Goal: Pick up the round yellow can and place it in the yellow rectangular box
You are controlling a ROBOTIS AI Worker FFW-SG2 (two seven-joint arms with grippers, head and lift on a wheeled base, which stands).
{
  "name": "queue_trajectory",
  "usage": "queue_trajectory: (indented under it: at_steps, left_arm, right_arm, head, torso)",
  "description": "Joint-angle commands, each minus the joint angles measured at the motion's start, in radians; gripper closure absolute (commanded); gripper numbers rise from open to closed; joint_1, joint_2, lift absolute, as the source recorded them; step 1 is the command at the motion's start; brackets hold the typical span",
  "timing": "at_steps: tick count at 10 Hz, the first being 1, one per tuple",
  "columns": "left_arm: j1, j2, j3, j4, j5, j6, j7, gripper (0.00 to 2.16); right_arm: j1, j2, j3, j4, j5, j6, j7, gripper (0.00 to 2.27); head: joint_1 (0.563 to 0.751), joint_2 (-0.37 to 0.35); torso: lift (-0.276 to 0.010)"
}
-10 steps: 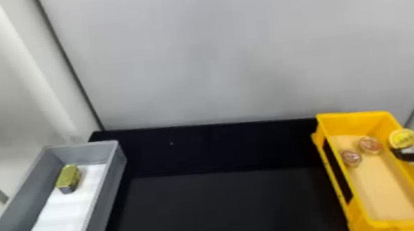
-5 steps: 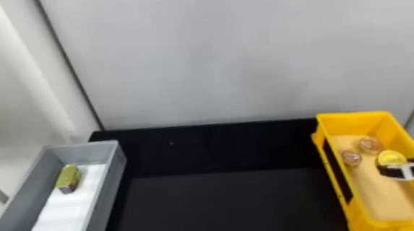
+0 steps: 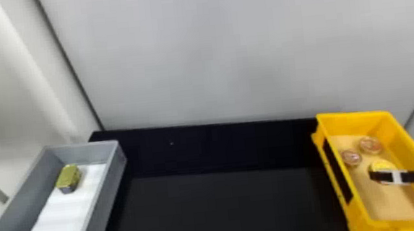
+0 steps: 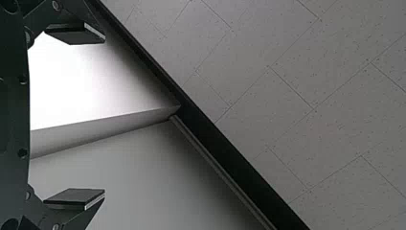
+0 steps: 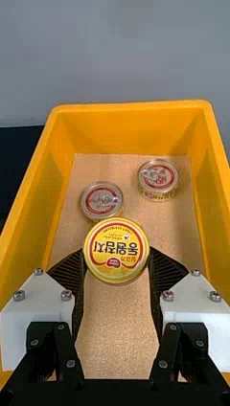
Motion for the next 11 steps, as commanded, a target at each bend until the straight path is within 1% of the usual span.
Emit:
queue_trajectory:
  at_steps: [1,7,10,11]
  left_arm:
    - [0.0,0.0,0.0,-0.001,0.0,0.0,0.0,0.14]
    - [-0.002,0.0,0.0,-0.004,0.0,0.0,0.0,0.14]
    - [-0.006,0.0,-0.005,-0.004,0.001,0.002,0.0,0.14]
    - [-0.008,0.0,-0.005,-0.004,0.0,0.002,-0.001,0.14]
  right_arm:
    - [-0.001,-0.004,0.002,0.041,-0.036,0.019,-0.021,0.62]
    - [0.036,-0.007,0.0,0.062,-0.051,0.057,-0.024,0.62]
    - [0.038,-0.011,0.002,0.062,-0.056,0.057,-0.024,0.62]
    - [0.038,-0.013,0.003,0.062,-0.057,0.057,-0.024,0.58]
  head:
    - [0.663,0.054]
    - [0.663,0.054]
    - [0.663,0.054]
    - [0.663,0.054]
  torso:
    - [-0.01]
    - [-0.01]
    - [-0.01]
    - [-0.01]
